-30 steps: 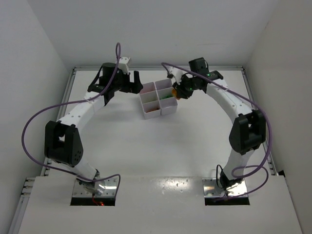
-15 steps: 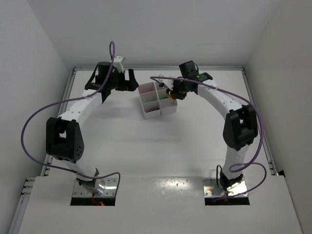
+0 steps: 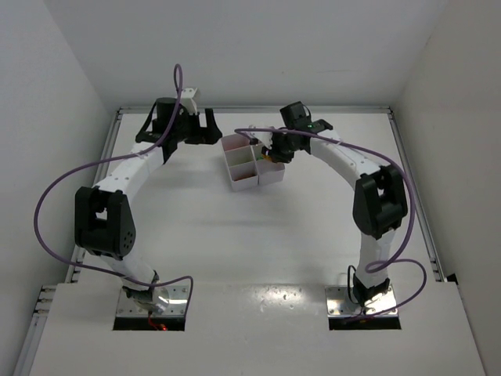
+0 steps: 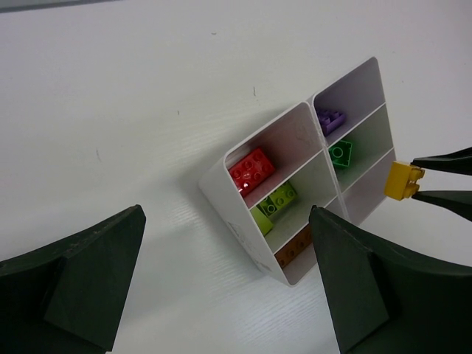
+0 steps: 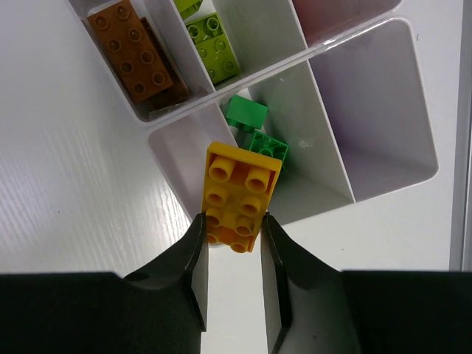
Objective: Sort the legos into containers by color
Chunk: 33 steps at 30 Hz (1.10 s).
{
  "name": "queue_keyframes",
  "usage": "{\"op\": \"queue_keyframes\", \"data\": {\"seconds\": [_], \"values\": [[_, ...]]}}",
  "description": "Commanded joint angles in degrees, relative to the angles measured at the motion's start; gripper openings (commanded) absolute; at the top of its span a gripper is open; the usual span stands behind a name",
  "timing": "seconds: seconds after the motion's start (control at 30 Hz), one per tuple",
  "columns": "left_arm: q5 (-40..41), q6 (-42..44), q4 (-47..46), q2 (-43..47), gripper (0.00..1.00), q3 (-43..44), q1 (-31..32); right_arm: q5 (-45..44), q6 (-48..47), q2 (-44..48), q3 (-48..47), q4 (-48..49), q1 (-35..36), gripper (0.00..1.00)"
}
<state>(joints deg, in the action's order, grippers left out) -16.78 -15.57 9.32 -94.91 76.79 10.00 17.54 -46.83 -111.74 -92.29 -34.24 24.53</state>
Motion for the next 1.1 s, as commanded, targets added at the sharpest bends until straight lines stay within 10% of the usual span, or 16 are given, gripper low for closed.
{"op": "queue_keyframes", "data": {"seconds": [0.0, 0.43, 0.87, 1.07], "values": [[-1.3, -0.6, -2.4, -0.4, 1.00, 2.6, -0.8, 0.1, -1.6, -0.6, -0.5, 2.9, 0.3, 0.03], [-1.3, -1.1, -2.4, -1.0, 1.00, 2.6, -0.8, 0.1, -2.1, -2.3, 0.6, 3.5, 0.9, 0.14], [-1.3, -1.1, -2.4, -1.0, 1.00, 3.1, -0.8, 0.7, -2.1, -1.3, 1.8, 4.0, 0.9, 0.49], [-1.3, -1.1, -2.4, -1.0, 1.00, 3.1, -0.8, 1.7, 13.0, 2.0, 0.1, 11.7, -0.2, 0.48]]}}
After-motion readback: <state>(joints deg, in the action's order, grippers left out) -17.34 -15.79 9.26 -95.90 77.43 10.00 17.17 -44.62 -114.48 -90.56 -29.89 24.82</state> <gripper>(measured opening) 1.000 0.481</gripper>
